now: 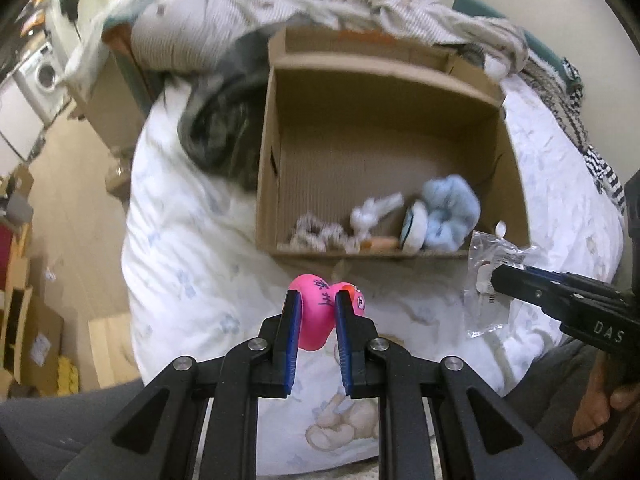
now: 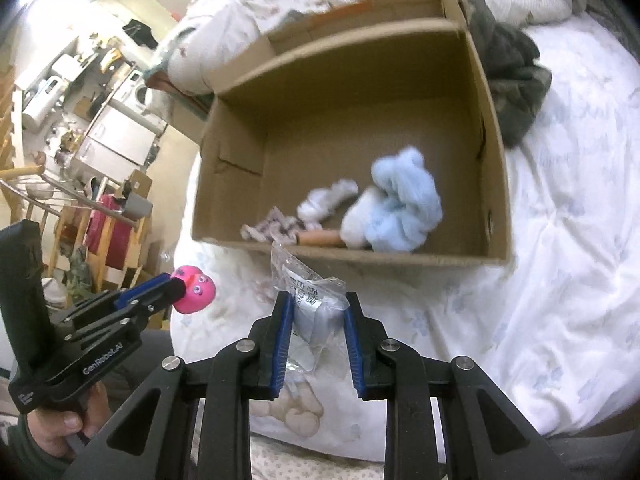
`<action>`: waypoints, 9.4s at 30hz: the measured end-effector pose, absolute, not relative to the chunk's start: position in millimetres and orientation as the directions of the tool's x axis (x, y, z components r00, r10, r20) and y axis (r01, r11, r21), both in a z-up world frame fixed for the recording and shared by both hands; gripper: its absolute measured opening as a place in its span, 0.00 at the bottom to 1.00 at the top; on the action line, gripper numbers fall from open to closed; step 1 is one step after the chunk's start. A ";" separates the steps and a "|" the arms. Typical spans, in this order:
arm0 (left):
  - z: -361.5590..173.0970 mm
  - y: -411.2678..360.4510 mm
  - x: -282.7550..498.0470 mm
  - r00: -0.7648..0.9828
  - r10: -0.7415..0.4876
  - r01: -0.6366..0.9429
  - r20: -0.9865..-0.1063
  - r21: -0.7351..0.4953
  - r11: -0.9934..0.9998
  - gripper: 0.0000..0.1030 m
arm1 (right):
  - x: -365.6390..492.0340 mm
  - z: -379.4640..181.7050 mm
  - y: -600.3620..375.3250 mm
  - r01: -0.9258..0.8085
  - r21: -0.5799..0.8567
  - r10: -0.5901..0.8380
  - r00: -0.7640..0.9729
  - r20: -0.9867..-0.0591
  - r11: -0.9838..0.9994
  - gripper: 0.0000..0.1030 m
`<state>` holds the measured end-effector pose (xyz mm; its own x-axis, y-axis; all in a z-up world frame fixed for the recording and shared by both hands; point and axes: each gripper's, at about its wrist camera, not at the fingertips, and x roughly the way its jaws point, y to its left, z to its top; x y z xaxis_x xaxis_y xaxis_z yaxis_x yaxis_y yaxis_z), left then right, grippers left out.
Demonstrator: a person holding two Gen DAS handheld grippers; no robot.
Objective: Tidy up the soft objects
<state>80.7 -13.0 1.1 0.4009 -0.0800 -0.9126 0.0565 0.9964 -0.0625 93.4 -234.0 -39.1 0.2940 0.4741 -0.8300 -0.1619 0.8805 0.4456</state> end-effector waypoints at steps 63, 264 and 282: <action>-29.1 -19.9 163.4 0.495 -0.085 0.006 -0.865 -0.095 0.995 0.69 | 158.1 -65.8 -252.6 -0.029 0.455 0.416 0.460 -0.785 0.890 0.75; 5.6 -15.4 136.0 0.606 0.000 -0.029 -0.796 -0.022 0.999 0.67 | 131.3 -26.4 -252.1 -0.088 0.184 0.201 0.570 -0.797 0.979 0.91; 22.9 0.1 69.3 0.675 0.041 -0.067 -0.736 -0.006 0.998 0.99 | 77.3 -6.4 -241.3 -0.081 0.256 0.241 0.679 -0.694 0.963 1.00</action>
<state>69.3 0.1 22.9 0.6755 0.0406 -0.7363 -0.0668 0.9977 -0.0062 77.3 -241.3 -6.4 0.6786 0.2415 -0.6936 -0.0807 0.9632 0.2564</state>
